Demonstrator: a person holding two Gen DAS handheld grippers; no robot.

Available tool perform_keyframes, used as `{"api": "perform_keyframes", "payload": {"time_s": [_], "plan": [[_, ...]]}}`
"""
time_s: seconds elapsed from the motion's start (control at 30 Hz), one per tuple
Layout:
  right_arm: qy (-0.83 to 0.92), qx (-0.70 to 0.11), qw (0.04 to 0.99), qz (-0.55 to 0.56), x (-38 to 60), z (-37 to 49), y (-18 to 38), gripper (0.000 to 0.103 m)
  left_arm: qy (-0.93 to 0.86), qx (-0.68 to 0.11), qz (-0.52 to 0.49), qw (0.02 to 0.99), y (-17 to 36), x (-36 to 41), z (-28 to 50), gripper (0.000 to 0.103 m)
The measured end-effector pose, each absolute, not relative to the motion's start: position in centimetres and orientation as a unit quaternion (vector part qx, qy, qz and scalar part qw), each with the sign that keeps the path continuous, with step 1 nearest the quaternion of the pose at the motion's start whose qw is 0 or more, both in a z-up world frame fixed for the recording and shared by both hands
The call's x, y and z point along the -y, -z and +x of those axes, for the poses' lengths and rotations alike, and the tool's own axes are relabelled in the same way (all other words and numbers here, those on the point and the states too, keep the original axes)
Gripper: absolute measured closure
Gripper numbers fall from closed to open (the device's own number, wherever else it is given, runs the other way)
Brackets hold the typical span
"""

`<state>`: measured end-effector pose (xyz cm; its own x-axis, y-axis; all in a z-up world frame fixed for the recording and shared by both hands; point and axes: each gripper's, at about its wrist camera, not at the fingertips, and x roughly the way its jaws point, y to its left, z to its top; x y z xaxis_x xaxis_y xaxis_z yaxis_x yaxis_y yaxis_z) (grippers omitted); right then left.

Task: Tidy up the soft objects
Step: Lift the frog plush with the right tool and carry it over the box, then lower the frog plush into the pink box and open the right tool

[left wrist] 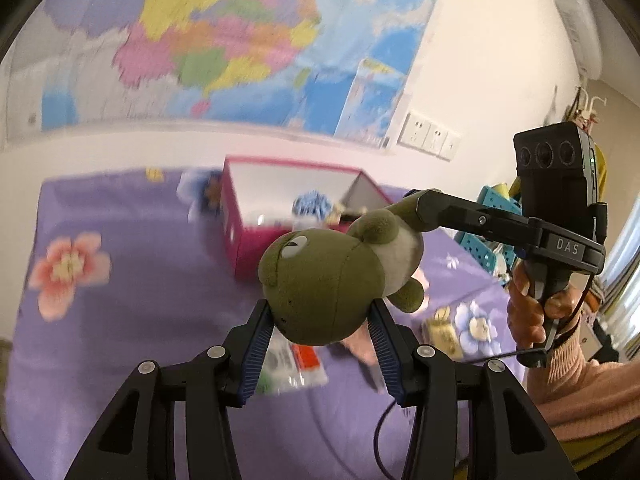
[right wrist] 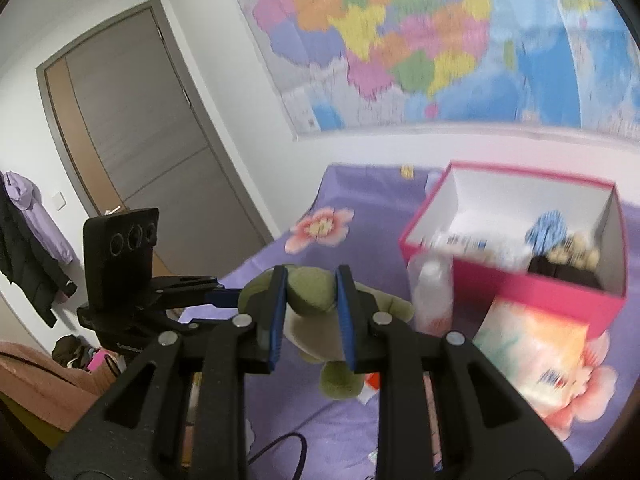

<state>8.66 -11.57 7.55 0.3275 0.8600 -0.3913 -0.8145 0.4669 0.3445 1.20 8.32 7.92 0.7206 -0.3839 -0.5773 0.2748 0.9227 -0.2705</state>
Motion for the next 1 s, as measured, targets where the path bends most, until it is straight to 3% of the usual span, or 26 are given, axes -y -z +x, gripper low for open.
{"api": "perform_keyframes", "payload": {"time_s": [0.43, 1.0], "plan": [[-0.467, -0.227, 0.853, 0.060, 12.8, 15.7, -12.0, 0.077, 0.180, -0.305, -0.057, 0.933, -11.3, -6.9, 10.2, 0.054], [-0.395, -0.305, 0.863, 0.082, 12.2, 27.0, -6.7, 0.077, 0.154, -0.394, -0.065, 0.903, -6.0, -6.1, 20.9, 0.053]]}}
